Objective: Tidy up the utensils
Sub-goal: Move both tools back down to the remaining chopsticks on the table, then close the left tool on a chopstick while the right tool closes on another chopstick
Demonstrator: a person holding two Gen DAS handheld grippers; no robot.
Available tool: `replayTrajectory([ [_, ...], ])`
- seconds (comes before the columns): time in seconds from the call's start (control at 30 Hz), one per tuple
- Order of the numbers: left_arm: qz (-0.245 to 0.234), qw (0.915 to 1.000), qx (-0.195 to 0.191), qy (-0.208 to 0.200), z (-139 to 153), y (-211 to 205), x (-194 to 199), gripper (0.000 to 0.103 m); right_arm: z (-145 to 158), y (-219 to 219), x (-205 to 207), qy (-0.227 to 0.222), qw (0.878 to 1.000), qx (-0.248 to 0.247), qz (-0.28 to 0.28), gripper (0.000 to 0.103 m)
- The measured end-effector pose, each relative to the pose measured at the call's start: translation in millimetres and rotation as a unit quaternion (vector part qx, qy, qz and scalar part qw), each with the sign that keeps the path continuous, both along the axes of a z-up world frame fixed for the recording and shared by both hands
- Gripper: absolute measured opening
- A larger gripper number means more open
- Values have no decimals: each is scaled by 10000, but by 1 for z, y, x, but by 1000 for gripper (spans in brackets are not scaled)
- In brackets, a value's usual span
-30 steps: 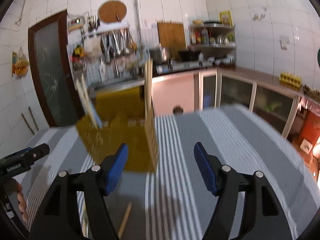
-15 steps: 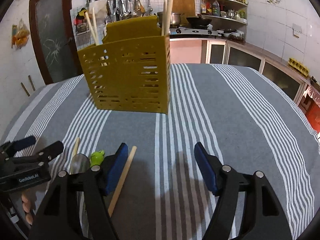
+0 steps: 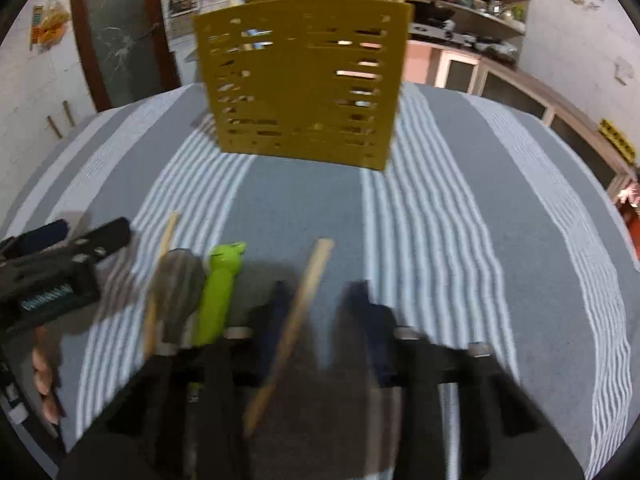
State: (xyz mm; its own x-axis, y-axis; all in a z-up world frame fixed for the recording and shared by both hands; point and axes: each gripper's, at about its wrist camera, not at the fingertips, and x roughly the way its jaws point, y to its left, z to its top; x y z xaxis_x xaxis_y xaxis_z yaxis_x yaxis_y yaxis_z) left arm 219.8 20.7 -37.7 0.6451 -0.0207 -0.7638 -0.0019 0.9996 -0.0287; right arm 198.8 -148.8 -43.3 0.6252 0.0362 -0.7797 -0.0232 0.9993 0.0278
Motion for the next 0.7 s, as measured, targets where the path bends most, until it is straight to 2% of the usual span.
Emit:
replayTrajectory([
  [0.07, -69, 10000, -42, 32, 0, -2, -3, 98, 1, 2, -1, -8, 9999, -97, 81, 14],
  [0.23, -224, 9988, -208, 372, -5, -10, -13, 98, 2, -17, 0, -2, 9999, 82, 97, 7],
  [0.3, -313, 9978, -323, 493, -6, -14, -16, 98, 0, -29, 2, 19, 9998, 190, 46, 7],
  [0.37, -373, 9977, -253, 499, -7, -21, -19, 98, 0, -42, 3, 54, 9990, 445, 16, 7],
  [0.5, -403, 9981, 16, 468, -10, -33, -27, 98, -2, -51, 4, 27, 9989, 469, -69, 7],
  [0.7, -424, 9979, -53, 480, -11, -33, -28, 96, -2, -49, 3, -15, 9993, 358, -87, 7],
])
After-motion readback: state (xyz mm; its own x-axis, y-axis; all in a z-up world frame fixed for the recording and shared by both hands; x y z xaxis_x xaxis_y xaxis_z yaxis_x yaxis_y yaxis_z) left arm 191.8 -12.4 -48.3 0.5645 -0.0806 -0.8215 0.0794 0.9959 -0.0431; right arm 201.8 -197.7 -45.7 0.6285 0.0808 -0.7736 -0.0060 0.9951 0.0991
